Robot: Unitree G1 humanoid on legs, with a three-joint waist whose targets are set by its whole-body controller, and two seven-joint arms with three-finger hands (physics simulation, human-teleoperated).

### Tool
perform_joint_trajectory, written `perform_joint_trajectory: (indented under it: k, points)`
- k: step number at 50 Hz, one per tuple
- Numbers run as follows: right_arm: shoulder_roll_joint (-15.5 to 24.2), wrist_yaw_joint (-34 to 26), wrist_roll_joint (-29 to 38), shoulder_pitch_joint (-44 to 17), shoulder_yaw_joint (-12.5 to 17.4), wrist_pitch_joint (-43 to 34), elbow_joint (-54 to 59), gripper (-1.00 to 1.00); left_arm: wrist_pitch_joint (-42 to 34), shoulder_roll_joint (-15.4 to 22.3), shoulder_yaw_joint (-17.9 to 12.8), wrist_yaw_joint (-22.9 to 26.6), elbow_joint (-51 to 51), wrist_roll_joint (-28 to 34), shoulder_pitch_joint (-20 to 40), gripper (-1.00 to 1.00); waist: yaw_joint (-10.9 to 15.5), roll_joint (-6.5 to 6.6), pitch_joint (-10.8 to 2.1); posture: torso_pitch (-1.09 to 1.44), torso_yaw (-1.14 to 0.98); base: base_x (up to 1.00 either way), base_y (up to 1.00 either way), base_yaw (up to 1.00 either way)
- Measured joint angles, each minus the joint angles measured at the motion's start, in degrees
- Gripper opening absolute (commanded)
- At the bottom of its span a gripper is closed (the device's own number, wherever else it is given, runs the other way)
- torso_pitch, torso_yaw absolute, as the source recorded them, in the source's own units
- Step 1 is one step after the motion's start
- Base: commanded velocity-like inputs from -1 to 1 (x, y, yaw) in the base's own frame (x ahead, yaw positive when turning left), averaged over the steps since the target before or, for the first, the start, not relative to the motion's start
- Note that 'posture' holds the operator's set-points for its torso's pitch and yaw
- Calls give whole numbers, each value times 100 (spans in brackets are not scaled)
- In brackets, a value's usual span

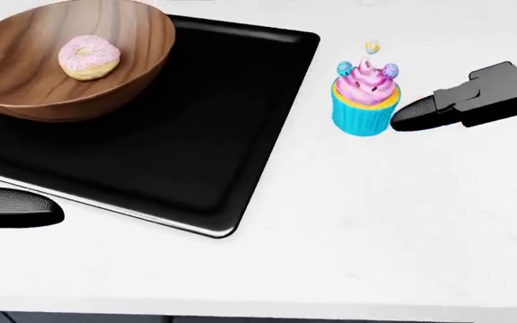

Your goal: Pick up the bowl with donut and place it on the tray. Pick up the cupcake and place it on the tray.

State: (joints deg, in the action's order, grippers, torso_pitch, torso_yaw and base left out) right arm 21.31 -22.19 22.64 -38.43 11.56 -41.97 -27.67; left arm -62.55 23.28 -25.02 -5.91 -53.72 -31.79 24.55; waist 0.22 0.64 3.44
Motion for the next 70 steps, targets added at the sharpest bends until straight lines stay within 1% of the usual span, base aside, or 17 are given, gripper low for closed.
perform_joint_trajectory:
  k: [3,7,12,19,22,26,29,34,38,43,47,59,64,69,70]
  points:
    - [-33,113,-137,-61,9,121,336,100,78,35,58,-25,63,-39,-3,100,-32,73,-37,0,0,0,0,0]
    - [-73,295,-249,-147,-107,253,834,100,118,59,28,-58,57,-83,-16,100,-64,102,-42,0,0,0,0,0]
    - [-194,407,-363,-137,-228,435,1194,100,85,99,-73,-127,15,-192,-58,100,-68,88,-48,0,0,0,0,0]
    - [-254,418,-555,-244,-264,406,1439,100,119,179,-186,-207,24,-344,-127,100,-61,48,-69,0,0,0,0,0]
    - [-267,391,-567,-290,-337,315,1599,100,112,214,-206,-266,13,-417,-106,100,-66,32,-81,0,0,0,0,0]
    - [-282,264,-486,-284,-448,54,1616,100,67,274,-277,-358,-61,-576,-93,100,-59,31,-75,0,0,0,0,0]
    - [-306,185,-411,-304,-469,-33,1644,100,21,316,-324,-447,-109,-701,-90,100,-57,38,-68,0,0,0,0,0]
    - [-384,267,-254,-324,-506,212,2135,100,68,403,-325,-566,-109,-882,-130,100,-66,55,-75,0,0,0,0,0]
    - [-410,288,-109,-357,-551,273,2385,100,172,406,-265,-564,-41,-867,-203,100,-61,76,-59,0,0,0,0,0]
    - [-474,303,80,-360,-578,354,2658,100,198,402,-283,-557,-59,-861,-230,100,-69,78,-58,0,0,0,0,0]
    - [-544,326,168,-441,-634,479,2953,100,245,383,-240,-541,-55,-817,-247,100,-72,93,-61,0,0,0,0,0]
    - [-659,510,247,-736,-697,858,3884,100,283,343,-299,-446,-37,-748,-293,100,-72,107,-67,0,0,0,0,0]
    - [-648,586,230,-753,-675,963,4067,100,248,377,-359,-478,-56,-811,-268,100,-63,108,-66,0,0,0,0,0]
    - [-622,671,178,-751,-646,1108,4316,100,227,415,-314,-549,-60,-875,-215,100,-64,108,-75,0,0,0,0,0]
    - [-618,686,168,-745,-645,1135,4353,95,230,416,-302,-556,-60,-878,-217,100,-65,109,-76,0,0,0,0,0]
